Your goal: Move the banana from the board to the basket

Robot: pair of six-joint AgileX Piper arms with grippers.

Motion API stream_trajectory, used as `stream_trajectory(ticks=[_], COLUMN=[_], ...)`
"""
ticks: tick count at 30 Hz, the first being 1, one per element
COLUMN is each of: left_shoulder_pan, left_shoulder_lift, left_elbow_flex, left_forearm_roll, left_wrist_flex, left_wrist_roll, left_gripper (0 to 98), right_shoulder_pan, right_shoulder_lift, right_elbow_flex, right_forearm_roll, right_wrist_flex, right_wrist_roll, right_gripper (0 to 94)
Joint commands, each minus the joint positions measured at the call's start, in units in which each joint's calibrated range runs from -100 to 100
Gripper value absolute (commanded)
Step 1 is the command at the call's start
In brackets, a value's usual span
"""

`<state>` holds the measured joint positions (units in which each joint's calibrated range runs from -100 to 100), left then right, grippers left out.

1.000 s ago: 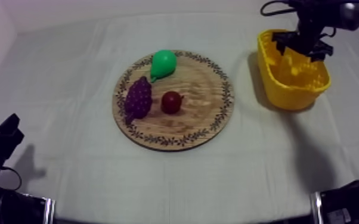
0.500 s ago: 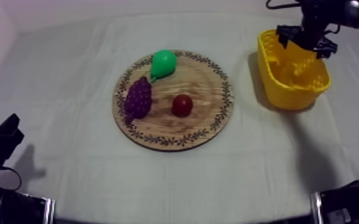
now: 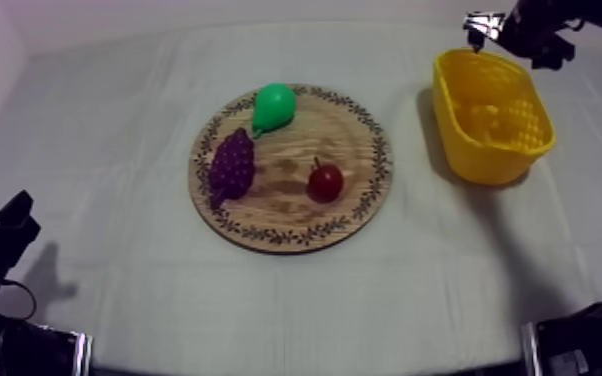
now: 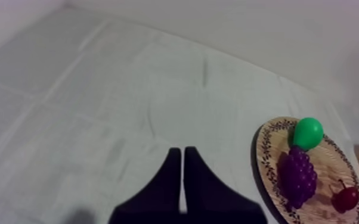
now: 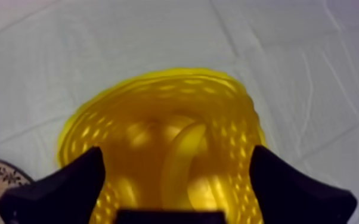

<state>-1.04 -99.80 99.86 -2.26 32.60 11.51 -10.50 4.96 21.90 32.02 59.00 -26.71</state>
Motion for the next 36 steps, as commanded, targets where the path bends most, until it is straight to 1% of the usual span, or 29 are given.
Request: stream_trajectory(ticks=[1, 6, 12, 17, 22, 25, 27, 32, 36], left_shoulder_pan=[-0.01, -0.01, -0.01, -0.01, -0.01, -0.01, -0.01, -0.01, -0.01], left_shoulder_lift=[-0.03, -0.03, -0.03, -0.03, -0.03, -0.03, -0.03, -0.03, -0.03], left_elbow_flex=[0.03, 0.03, 0.03, 0.03, 0.03, 0.03, 0.03, 0.03, 0.03], left_forearm_roll=[-0.01, -0.01, -0.01, -0.01, -0.01, -0.01, -0.01, -0.01, -0.01], left_wrist_flex=[-0.02, -0.02, -0.02, -0.02, -0.02, -0.02, -0.02, -0.02, -0.02], left_wrist_roll=[-0.01, -0.01, -0.01, -0.01, -0.01, -0.01, -0.01, -0.01, -0.01], left_gripper=[0.1, 0.1, 0.1, 0.1, 0.1, 0.1, 0.1, 0.1, 0.1], right_shoulder_pan=[-0.68, -3.26, -5.67, -4.79, -2.69, -1.13, 0.31, 3.38, 4.98], right_shoulder_lift=[-4.58, -14.08, -26.61, -37.01, -47.55, -54.27, -58.75, -69.11, -76.41], right_elbow_flex=[0.93, 5.57, 14.35, 21.24, 30.74, 38.41, 43.57, 54.88, 62.42], right_forearm_roll=[-0.94, -2.53, -3.75, -6.08, -7.30, -7.96, -9.24, -13.83, -18.25], right_wrist_flex=[0.20, 0.93, 0.40, -2.43, -8.06, -12.41, -15.40, -20.98, -24.62], right_wrist_roll=[1.58, 4.07, 5.28, 7.42, 8.00, 8.11, 9.23, 13.90, 18.42], right_gripper=[69.2, 55.0, 35.6, 19.2, 5.7, 2.2, 1.2, 0.5, 0.4])
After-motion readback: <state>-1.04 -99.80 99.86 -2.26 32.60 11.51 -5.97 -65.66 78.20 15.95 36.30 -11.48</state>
